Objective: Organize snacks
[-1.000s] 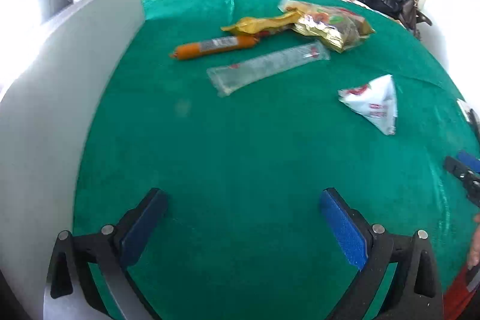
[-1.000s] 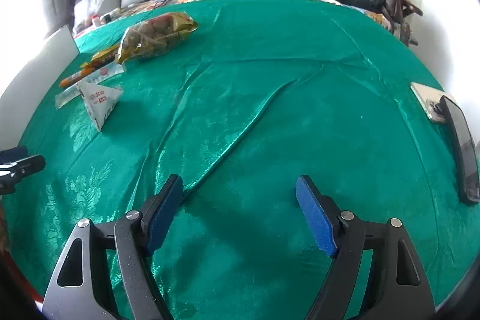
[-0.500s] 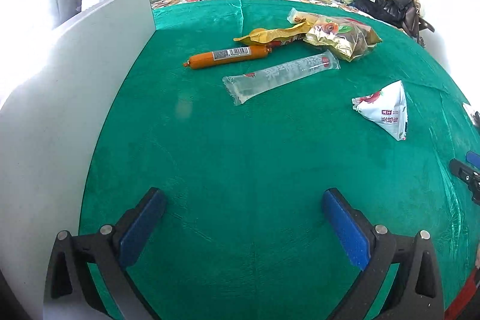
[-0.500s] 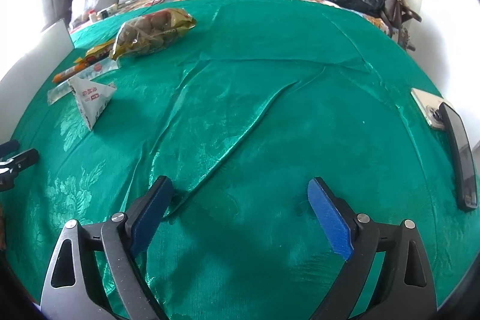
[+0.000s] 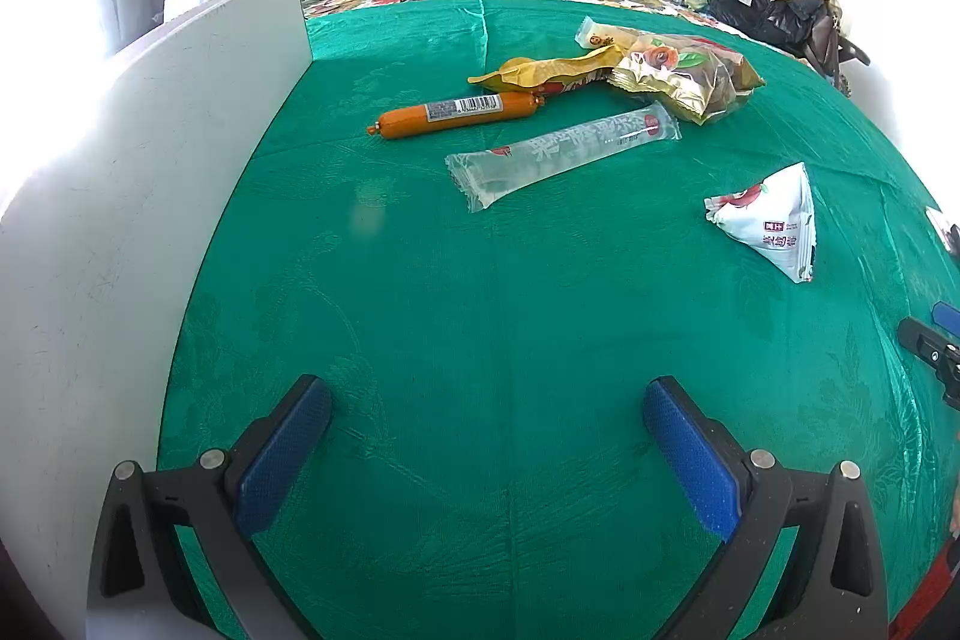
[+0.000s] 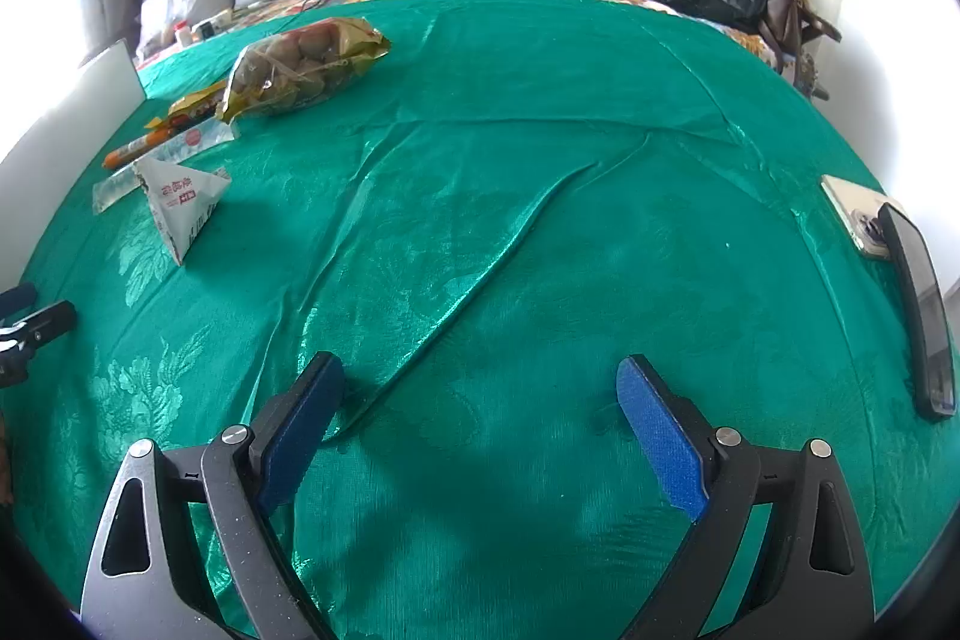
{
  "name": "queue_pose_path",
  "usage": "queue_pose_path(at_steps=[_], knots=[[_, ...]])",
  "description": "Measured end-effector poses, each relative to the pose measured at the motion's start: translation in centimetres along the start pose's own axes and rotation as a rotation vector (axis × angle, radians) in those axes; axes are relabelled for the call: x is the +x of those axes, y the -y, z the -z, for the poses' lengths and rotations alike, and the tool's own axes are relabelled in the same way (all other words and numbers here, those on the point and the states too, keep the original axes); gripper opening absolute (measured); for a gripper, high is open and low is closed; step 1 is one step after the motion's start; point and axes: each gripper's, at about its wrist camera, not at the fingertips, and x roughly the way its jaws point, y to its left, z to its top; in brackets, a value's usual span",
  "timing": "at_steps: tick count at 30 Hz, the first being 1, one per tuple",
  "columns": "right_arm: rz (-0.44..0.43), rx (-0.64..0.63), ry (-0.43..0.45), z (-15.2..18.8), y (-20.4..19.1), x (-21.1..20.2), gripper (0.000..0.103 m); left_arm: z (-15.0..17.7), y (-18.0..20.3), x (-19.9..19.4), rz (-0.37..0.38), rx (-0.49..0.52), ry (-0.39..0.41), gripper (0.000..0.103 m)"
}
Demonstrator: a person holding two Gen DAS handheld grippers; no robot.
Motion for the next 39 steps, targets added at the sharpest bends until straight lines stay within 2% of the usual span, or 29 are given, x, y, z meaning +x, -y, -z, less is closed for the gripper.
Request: queue_pose_path(at_steps=[39], knots=[[-0.002,0.003,-0.003,0.0,0.07,0.01,0.096,-0.23,-0.11,-0.27,-0.007,-0.01,0.001,0.103]])
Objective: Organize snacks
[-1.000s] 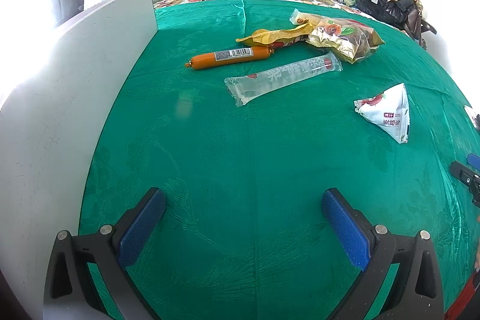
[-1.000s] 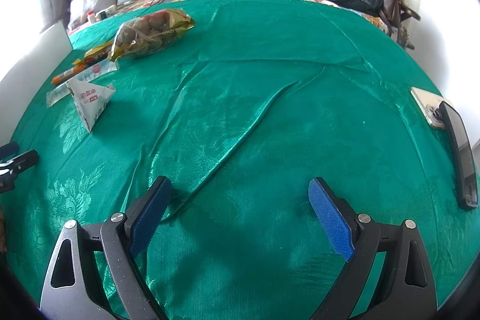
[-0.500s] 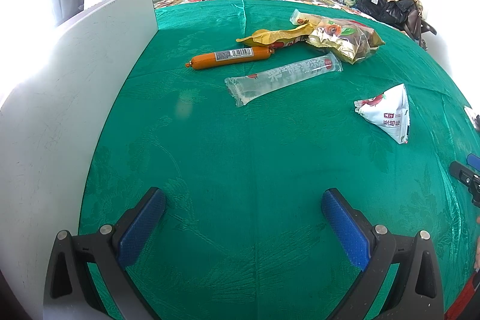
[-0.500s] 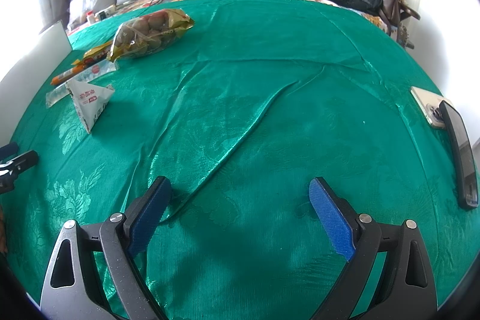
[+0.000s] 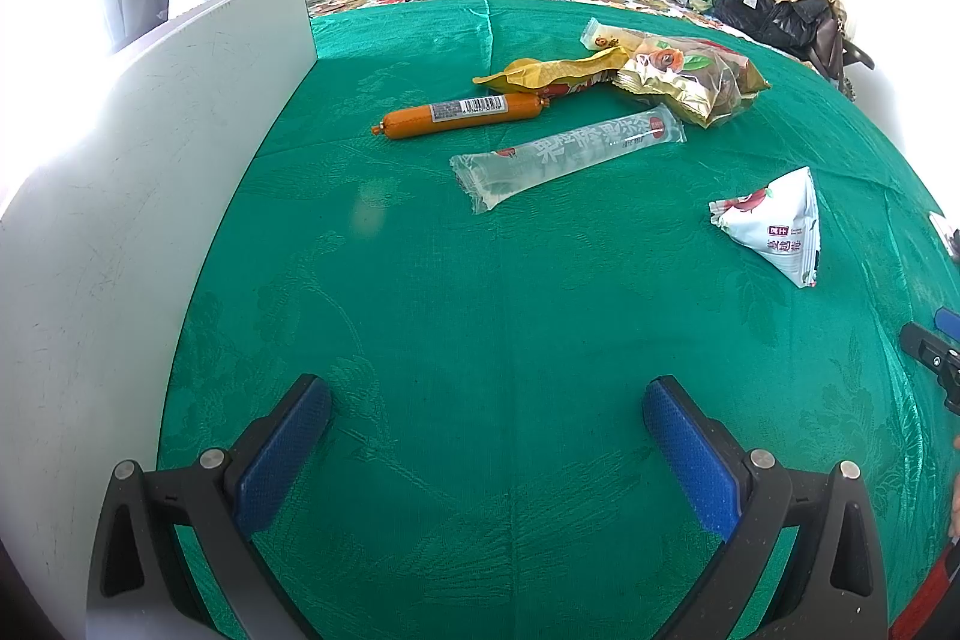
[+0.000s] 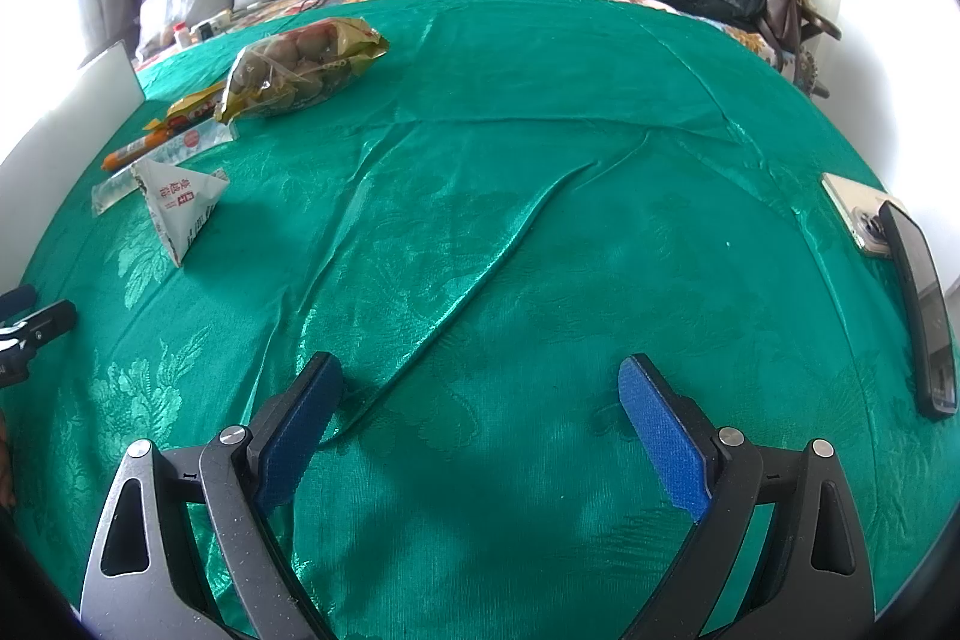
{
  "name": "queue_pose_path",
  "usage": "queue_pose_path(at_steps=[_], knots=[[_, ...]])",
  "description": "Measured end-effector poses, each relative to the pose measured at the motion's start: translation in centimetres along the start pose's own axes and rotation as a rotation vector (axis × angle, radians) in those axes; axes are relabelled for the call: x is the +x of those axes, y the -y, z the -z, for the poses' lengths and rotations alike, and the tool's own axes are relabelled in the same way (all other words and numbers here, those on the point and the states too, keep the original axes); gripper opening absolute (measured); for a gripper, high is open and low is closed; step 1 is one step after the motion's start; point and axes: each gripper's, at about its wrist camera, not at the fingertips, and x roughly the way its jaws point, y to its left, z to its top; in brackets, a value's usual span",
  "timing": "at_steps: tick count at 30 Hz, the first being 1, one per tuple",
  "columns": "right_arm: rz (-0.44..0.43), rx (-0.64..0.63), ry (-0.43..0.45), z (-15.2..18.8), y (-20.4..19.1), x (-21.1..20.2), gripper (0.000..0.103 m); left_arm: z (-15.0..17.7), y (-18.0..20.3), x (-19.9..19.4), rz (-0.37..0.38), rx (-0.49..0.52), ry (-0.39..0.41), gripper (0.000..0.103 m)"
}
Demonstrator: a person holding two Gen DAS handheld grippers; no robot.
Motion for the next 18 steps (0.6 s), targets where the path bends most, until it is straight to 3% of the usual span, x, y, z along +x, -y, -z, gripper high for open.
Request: queue_pose_path(at_steps=[18], knots=[[-0.01,-0.005,-0.001,0.11,-0.26,-0.05,0.097,0.02,-0.02,0.0,0.0,0.0,-0.001,0.103]])
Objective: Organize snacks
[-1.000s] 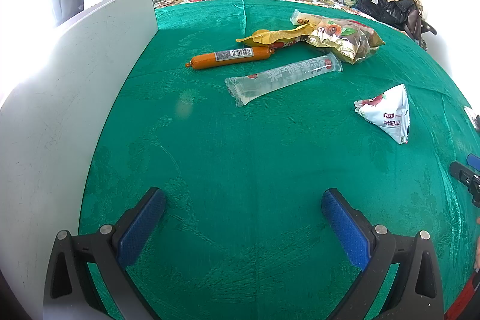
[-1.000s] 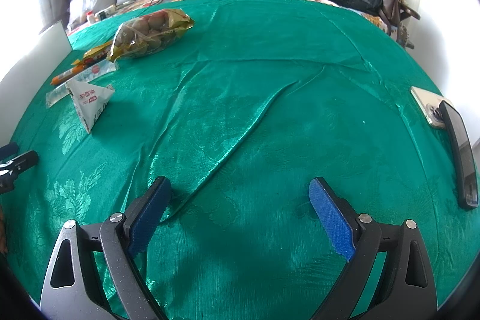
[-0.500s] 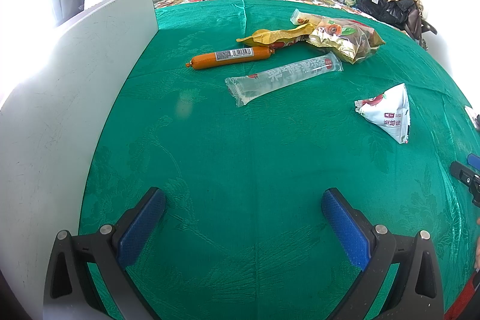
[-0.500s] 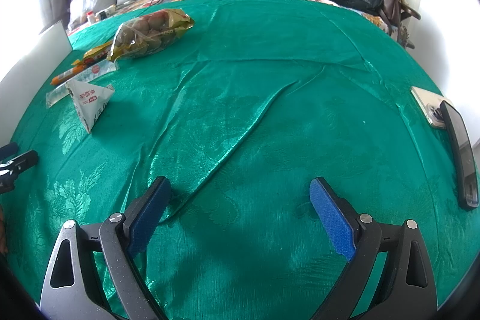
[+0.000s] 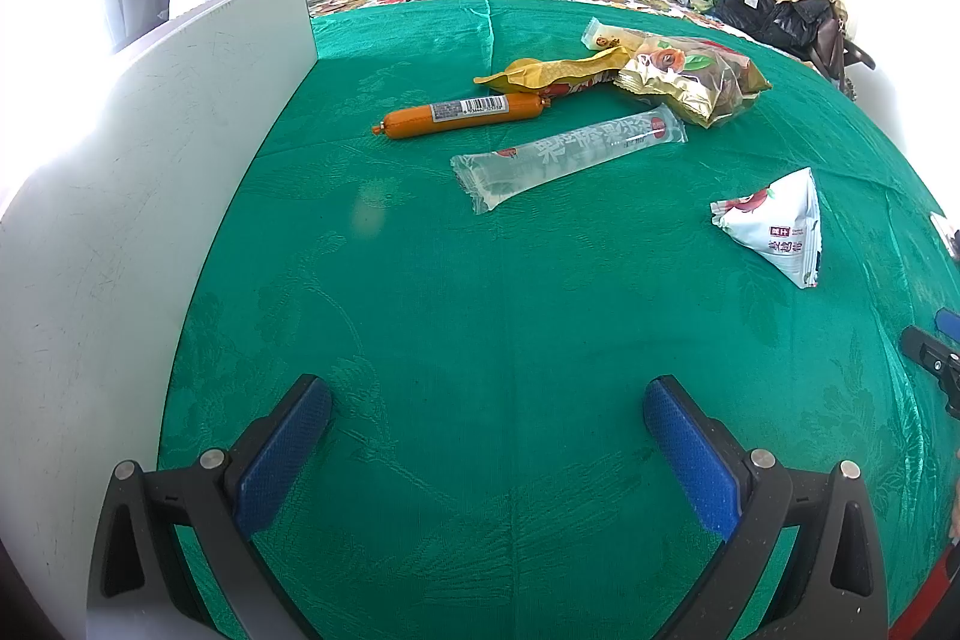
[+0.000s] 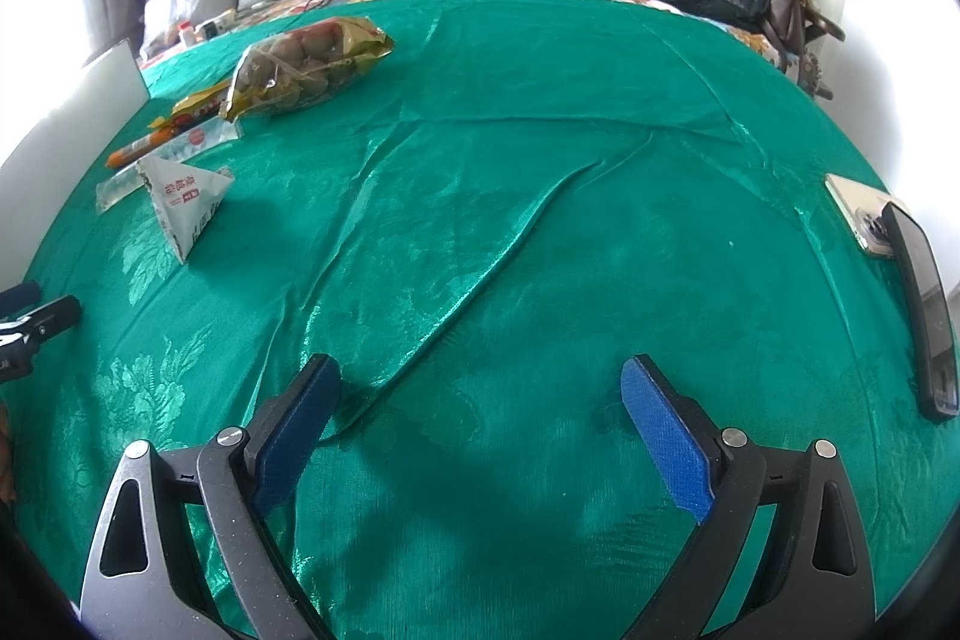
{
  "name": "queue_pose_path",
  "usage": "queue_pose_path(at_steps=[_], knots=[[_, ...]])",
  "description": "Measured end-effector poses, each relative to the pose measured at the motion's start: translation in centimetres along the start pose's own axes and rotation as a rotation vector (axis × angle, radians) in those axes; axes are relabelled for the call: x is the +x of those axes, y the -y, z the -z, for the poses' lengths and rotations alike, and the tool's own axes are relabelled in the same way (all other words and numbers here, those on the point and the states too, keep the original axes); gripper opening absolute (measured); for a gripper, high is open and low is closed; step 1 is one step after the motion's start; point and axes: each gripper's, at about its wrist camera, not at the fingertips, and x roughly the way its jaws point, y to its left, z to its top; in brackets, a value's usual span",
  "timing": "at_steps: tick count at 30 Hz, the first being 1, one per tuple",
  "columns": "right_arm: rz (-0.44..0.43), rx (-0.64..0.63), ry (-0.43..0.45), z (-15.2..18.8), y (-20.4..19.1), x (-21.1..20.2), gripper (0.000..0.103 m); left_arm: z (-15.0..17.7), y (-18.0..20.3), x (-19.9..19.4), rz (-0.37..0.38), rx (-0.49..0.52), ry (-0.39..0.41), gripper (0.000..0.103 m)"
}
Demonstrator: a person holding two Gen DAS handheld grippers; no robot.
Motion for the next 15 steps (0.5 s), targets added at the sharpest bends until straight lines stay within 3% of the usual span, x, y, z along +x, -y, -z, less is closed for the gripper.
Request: queue_pose_path(at_steps=[3,6,9,14,15], knots=[[-0.012,-0.006,-0.021,-0.3,-0.2,-0.1,0.097,0.0,0.0,0.0,0.0,0.0,0.0,0.103],[-0.201,-0.014,0.013,-0.8,-2.5,-1.4,0.095,0.0,0.0,0.0,0.0,0.0,0.0,0.103],[-0.293,-0.161,0.015,-2.7,-7.7,-0.9,0.095,0.0,0.0,0.0,-0.001,0.0,0.0,0.103],[-0.303,-0.241,-0.068,-6.7,-13.6,4.1,0.091,0.0,-0.1,0.1,-0.004,-0.003,0.0,0.103],[-0.283,-0.242,-0.064,-7.1,-14.2,4.7,0.083,0.0,-0.1,0.1,-0.004,-0.004,0.0,0.103]])
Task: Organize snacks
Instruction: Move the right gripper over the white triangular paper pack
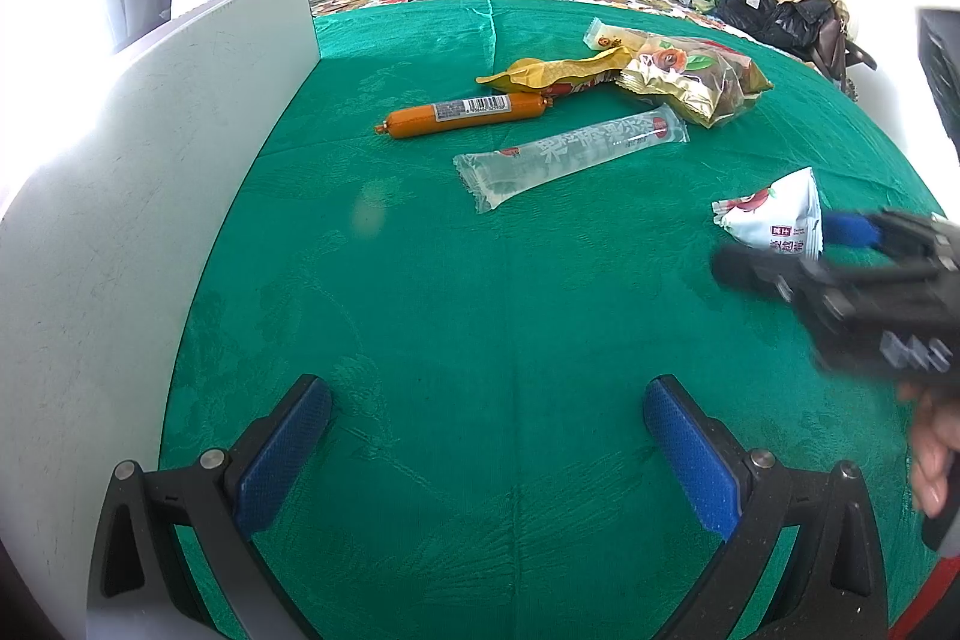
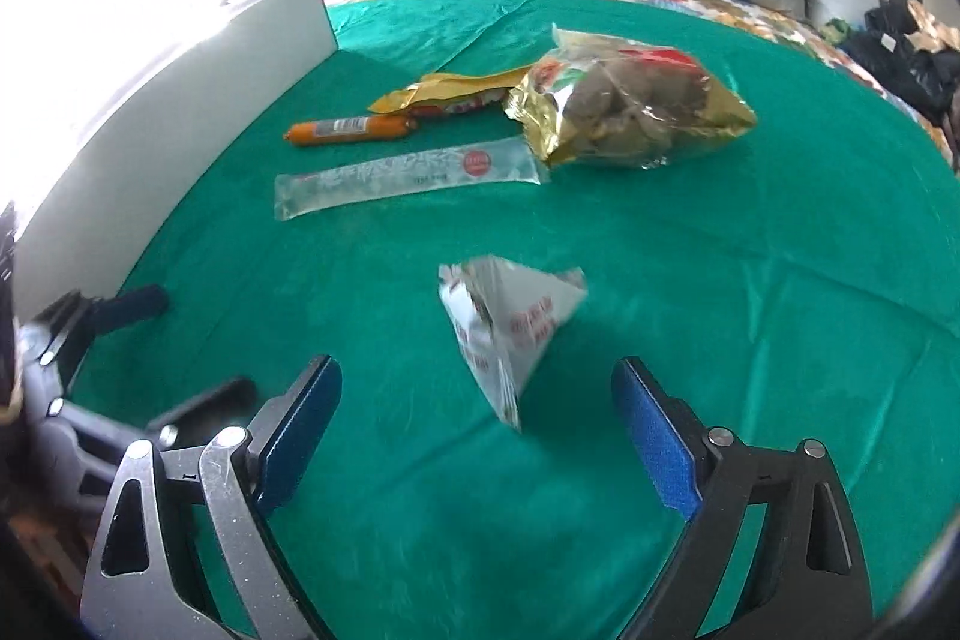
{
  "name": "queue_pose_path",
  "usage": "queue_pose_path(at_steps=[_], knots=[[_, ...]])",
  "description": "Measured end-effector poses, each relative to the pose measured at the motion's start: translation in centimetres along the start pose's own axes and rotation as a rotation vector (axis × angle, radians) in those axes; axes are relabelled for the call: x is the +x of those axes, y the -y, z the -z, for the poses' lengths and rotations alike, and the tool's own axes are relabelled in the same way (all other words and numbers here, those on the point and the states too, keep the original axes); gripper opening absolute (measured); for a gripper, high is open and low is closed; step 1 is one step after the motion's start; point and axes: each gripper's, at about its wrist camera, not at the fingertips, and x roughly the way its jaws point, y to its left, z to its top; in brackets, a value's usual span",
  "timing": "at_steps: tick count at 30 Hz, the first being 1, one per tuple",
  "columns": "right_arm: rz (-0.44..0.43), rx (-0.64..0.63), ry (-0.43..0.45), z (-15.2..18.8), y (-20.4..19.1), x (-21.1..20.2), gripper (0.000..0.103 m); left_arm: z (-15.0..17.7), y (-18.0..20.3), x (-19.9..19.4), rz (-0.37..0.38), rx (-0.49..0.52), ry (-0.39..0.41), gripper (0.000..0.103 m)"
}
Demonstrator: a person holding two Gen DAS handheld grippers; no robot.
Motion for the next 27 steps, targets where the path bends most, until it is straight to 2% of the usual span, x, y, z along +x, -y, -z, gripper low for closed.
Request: queue_pose_path(at_steps=[1,5,6,10,12,13,14,15,16,18,22,27], knots=[[0.025,-0.011,0.013,-0.3,-0.3,0.2,0.055,0.0,0.0,0.0,0.0,-0.001,0.0,0.103],[0.057,-0.014,0.031,-0.5,0.8,-0.1,0.046,0.0,0.0,0.1,-0.002,-0.002,0.0,0.103],[0.073,-0.021,0.044,-0.1,1.6,-0.6,0.035,0.0,0.0,0.1,-0.002,-0.003,0.0,0.103],[0.146,-0.001,0.038,1.1,6.5,-2.7,0.035,0.0,0.0,0.1,-0.003,-0.003,0.0,0.103],[0.164,-0.004,0.038,1.8,8.5,-3.9,0.038,0.0,0.0,0.1,-0.003,-0.002,0.0,0.103],[0.172,-0.004,0.042,2.2,9.2,-4.4,0.043,0.0,0.0,0.1,-0.003,-0.002,-0.001,0.103],[0.177,-0.003,0.048,2.6,9.7,-4.7,0.051,0.0,-0.1,0.1,-0.003,-0.002,-0.001,0.103],[0.183,-0.002,0.055,3.0,10.1,-5.0,0.075,0.0,-0.1,0.1,-0.003,-0.002,-0.001,0.103],[0.192,-0.005,0.069,3.6,10.4,-5.1,0.082,0.0,0.0,0.0,-0.003,-0.002,-0.001,0.103],[0.204,-0.009,0.069,4.2,10.6,-4.7,0.081,0.0,-0.1,0.1,-0.003,-0.002,-0.001,0.103],[0.152,0.072,0.053,3.9,12.2,-4.4,0.084,0.1,-0.1,0.0,-0.004,-0.003,-0.001,0.103],[0.167,0.062,0.047,3.9,12.1,-4.3,0.087,0.2,0.0,0.1,-0.008,-0.004,-0.001,0.103]])
